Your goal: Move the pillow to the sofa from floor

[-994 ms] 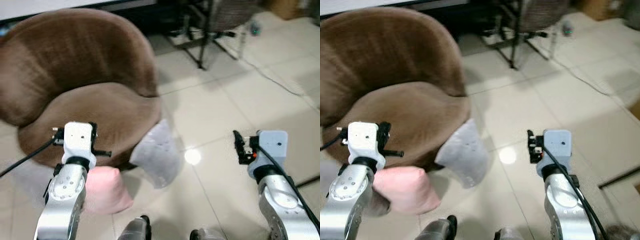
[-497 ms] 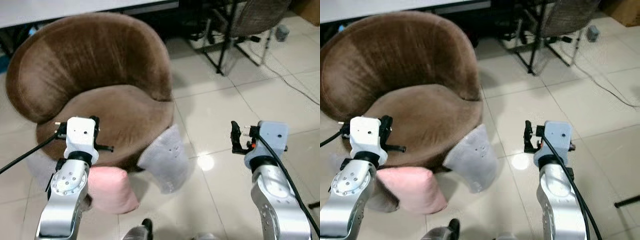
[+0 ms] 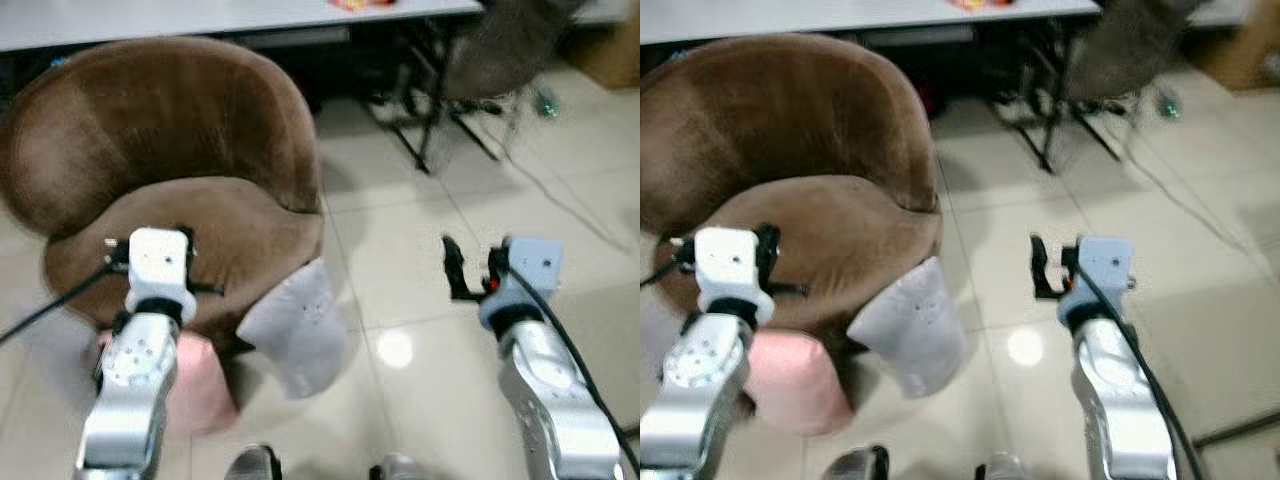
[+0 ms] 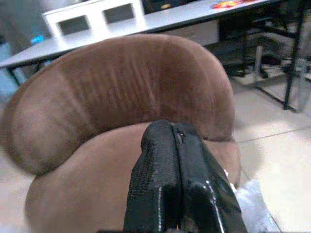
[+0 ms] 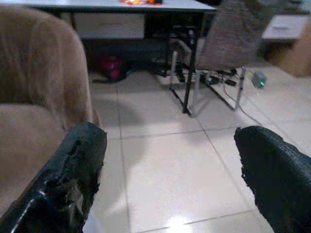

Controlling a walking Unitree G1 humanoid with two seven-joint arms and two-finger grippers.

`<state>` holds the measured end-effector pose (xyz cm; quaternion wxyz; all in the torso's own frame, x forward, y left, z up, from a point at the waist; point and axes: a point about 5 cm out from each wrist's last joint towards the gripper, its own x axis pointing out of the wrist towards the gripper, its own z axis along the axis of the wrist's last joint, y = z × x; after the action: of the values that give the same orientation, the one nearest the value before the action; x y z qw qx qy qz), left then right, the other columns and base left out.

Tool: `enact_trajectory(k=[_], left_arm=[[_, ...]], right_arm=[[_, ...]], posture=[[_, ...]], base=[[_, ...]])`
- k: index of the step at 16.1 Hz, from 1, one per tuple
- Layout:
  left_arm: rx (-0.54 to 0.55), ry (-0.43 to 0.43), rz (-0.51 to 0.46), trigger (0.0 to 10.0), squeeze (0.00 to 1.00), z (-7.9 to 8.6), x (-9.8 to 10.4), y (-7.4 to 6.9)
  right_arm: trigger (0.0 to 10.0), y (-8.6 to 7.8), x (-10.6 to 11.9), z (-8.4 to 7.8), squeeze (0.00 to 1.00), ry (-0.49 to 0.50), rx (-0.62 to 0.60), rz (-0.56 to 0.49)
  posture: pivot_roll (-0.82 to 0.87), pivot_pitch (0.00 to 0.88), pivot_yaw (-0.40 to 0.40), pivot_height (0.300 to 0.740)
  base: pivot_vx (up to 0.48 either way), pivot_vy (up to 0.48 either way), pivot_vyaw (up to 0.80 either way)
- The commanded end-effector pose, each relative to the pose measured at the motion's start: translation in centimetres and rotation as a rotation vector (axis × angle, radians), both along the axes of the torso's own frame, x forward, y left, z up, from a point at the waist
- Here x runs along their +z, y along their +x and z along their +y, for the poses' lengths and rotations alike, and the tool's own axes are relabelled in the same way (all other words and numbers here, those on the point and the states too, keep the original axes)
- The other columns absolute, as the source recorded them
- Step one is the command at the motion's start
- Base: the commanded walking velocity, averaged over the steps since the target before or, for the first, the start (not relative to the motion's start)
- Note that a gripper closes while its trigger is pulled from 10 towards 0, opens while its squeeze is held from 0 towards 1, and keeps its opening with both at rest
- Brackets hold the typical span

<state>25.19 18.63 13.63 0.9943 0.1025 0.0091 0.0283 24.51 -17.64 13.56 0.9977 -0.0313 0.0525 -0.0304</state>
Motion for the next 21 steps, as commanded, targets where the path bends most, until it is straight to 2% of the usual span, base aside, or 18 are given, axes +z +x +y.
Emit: enact_trajectory(k=[1,2,5,9,11,14,16,18,20,21], left_arm=[[0.020,0.025,-0.015,10.0,0.00,0.5,0.3,-0.1],[0.023,0.028,-0.017,10.0,0.00,0.6,0.3,-0.1],[0.023,-0.004,-0.016,10.0,0.00,0.8,0.3,-0.1],[-0.015,0.008,-0.030,10.0,0.00,0.7,0.7,0.2],[-0.021,0.017,-0.031,10.0,0.00,0.8,0.6,0.4],[-0.050,0.008,-0.049,10.0,0.00,0.6,0.7,0.5],[-0.067,0.002,-0.058,10.0,0.00,0.5,0.9,0.7],[-0.071,0.001,-0.059,10.0,0.00,0.5,0.8,0.6],[-0.072,-0.001,-0.057,10.0,0.00,0.5,0.6,0.5],[-0.074,-0.002,-0.056,10.0,0.00,0.5,0.5,0.5]], right_arm=[[10.0,0.3,0.5,0.6,0.00,0.009,0.016,-0.021],[10.0,0.4,0.6,0.4,0.00,-0.025,-0.001,-0.022],[10.0,0.4,0.7,0.3,0.00,0.052,0.003,-0.025],[10.0,0.3,0.5,0.4,0.00,0.050,-0.024,-0.031],[10.0,0.3,0.2,-0.2,0.00,0.101,-0.079,-0.028],[10.0,0.2,0.4,-0.2,0.00,0.052,-0.090,-0.054],[10.0,0.0,0.2,-0.1,0.00,0.082,-0.063,-0.044],[10.0,-0.1,0.0,-0.1,0.00,0.064,-0.059,-0.041],[10.0,-0.1,-0.1,-0.8,0.00,0.027,-0.118,-0.049],[10.0,0.0,0.2,-1.0,0.00,0.044,-0.135,-0.065]], posture=[[-0.11,0.091,0.026,0.740],[-0.11,0.091,0.026,0.740],[-0.11,0.089,0.034,0.740],[-0.10,0.083,0.045,0.740],[-0.10,0.078,0.051,0.740],[-0.11,0.074,0.055,0.740],[-0.11,0.068,0.055,0.740],[-0.11,0.062,0.054,0.740],[-0.11,0.051,0.054,0.740],[-0.11,0.045,0.055,0.740]], base=[[0.000,-0.472,0.80],[0.000,-0.472,0.80],[0.000,-0.157,0.80],[0.000,0.000,0.80],[0.000,0.000,0.00],[0.000,0.000,0.00],[0.135,0.000,0.00],[0.323,0.000,0.00],[0.330,0.000,0.80],[0.330,0.000,0.80]])
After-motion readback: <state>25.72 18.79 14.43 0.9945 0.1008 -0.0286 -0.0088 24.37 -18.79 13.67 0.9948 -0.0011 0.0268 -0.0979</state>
